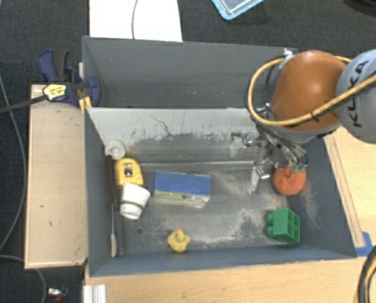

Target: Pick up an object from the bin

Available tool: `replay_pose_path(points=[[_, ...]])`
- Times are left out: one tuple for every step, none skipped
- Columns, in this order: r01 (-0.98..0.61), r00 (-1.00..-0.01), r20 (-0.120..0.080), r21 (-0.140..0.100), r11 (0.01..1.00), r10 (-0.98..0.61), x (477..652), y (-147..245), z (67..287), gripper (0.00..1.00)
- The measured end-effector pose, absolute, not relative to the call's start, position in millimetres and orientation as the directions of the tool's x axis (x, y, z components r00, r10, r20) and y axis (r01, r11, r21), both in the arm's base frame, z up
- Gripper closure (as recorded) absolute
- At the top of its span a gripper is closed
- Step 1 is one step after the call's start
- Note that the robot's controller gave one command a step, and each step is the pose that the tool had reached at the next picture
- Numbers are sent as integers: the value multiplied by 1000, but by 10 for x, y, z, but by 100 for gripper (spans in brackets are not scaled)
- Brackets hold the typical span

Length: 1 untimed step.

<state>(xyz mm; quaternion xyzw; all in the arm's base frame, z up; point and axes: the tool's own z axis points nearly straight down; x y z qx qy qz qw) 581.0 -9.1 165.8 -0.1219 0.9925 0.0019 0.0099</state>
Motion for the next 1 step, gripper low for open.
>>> replay_pose_path(points=[[-125,-992,-25,4,992,-124,5658,344,1083,0]])
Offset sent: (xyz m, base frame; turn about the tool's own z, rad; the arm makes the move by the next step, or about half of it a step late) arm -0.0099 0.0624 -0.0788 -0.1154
